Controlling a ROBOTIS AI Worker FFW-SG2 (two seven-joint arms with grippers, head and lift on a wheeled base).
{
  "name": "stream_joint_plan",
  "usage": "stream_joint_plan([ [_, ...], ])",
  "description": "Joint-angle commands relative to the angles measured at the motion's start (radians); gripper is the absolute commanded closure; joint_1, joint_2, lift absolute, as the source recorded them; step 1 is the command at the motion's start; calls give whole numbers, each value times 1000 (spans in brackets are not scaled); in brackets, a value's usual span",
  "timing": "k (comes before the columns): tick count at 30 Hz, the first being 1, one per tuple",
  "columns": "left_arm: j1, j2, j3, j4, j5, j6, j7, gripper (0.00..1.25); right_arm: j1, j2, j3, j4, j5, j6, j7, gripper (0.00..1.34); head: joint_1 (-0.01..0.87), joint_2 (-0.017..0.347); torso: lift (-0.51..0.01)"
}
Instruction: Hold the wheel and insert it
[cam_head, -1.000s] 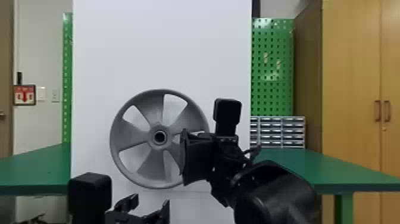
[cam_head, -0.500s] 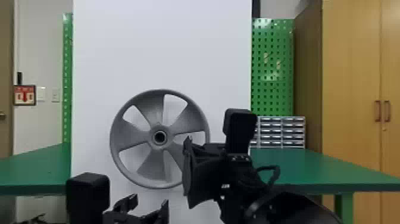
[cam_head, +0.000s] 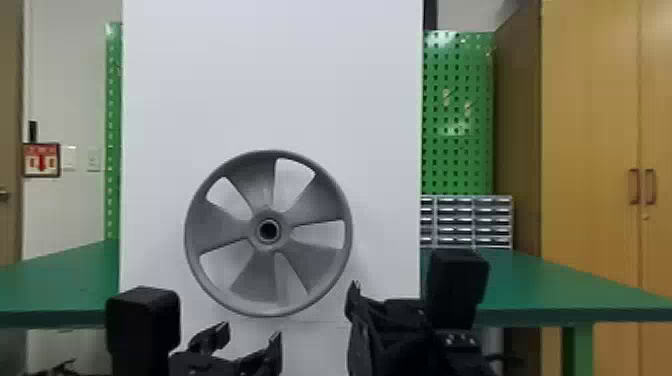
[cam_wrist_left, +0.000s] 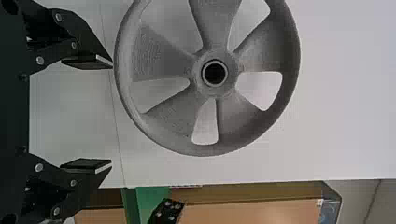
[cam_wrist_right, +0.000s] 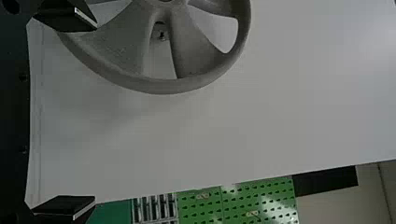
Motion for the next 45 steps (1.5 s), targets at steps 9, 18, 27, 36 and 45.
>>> stream_joint_plan([
  [9,0,0,5,-1,6,-2,0,493,219,-29,-117,-11,83,-61,82,-2,0,25,-489],
  [18,11,0,16,-8,7,-5,0,493,355,-55,-172,-3,108,-144,106,-2,0,25,-489],
  [27,28,-2,31,-9,10,-21,0,495,441,-69,-172,48,120,-205,131,-2,0,25,-489],
  [36,40,-2,48,-18,12,-21,0,493,482,-85,-160,133,129,-326,172,-2,0,25,-489],
  [45,44,-2,51,-20,15,-21,0,493,495,-86,-174,150,131,-340,187,-2,0,25,-489],
])
